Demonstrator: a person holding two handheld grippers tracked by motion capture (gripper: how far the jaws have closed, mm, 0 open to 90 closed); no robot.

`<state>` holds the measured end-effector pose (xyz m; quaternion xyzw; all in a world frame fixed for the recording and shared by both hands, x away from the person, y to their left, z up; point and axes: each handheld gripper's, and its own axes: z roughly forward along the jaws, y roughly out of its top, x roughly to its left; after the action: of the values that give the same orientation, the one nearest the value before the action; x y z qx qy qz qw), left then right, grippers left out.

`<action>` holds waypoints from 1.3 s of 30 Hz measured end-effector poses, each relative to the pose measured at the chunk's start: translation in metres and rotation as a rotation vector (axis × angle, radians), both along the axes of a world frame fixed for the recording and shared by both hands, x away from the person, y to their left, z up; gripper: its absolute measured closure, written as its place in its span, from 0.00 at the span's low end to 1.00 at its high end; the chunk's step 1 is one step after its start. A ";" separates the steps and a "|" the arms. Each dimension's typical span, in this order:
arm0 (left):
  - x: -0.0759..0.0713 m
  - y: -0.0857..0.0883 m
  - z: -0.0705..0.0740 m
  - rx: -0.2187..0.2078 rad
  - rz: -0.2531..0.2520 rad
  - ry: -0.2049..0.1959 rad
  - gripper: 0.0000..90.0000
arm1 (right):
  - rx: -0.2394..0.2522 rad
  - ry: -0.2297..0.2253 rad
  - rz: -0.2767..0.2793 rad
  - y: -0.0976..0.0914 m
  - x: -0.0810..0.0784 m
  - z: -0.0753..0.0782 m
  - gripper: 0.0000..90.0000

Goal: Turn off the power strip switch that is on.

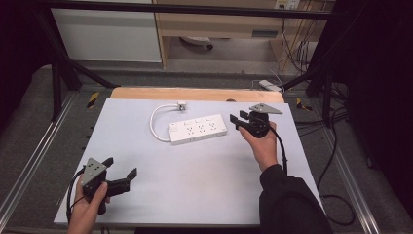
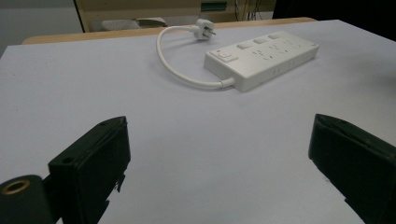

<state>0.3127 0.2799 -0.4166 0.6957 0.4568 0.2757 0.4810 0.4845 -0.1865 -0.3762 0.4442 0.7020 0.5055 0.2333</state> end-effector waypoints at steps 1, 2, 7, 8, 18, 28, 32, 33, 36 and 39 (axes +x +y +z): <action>0.000 0.000 0.000 0.001 0.000 0.000 0.06 | 0.003 0.005 0.001 -0.002 -0.001 0.001 0.45; 0.000 0.000 0.000 0.002 -0.001 0.000 0.06 | 0.008 0.009 0.001 -0.004 -0.003 0.002 0.41; 0.000 -0.001 -0.001 0.001 -0.001 0.003 0.06 | 0.023 0.003 -0.004 -0.014 -0.014 0.008 0.26; 0.000 -0.001 -0.001 -0.001 0.000 0.005 0.06 | 0.025 0.002 -0.004 -0.016 -0.017 0.009 0.22; -0.001 0.000 -0.001 0.001 0.003 0.004 0.06 | -0.026 -0.037 -0.022 -0.028 -0.043 0.016 0.06; -0.002 0.000 -0.001 0.001 0.003 0.001 0.06 | -0.021 -0.086 -0.036 -0.046 -0.069 0.020 0.06; -0.002 0.000 -0.001 -0.002 0.003 -0.002 0.06 | -0.020 -0.097 -0.032 -0.054 -0.080 0.020 0.05; -0.002 0.000 -0.001 -0.001 0.003 -0.002 0.06 | -0.017 -0.101 -0.032 -0.056 -0.083 0.020 0.05; -0.002 0.000 -0.001 -0.002 0.004 -0.003 0.06 | -0.009 -0.113 -0.034 -0.063 -0.091 0.020 0.06; -0.003 0.000 -0.001 -0.002 0.004 -0.003 0.06 | -0.002 -0.122 -0.043 -0.069 -0.100 0.018 0.06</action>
<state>0.3100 0.2798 -0.4174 0.6937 0.4580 0.2772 0.4818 0.3846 -0.2553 -0.3584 0.4274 0.6772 0.5258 0.2869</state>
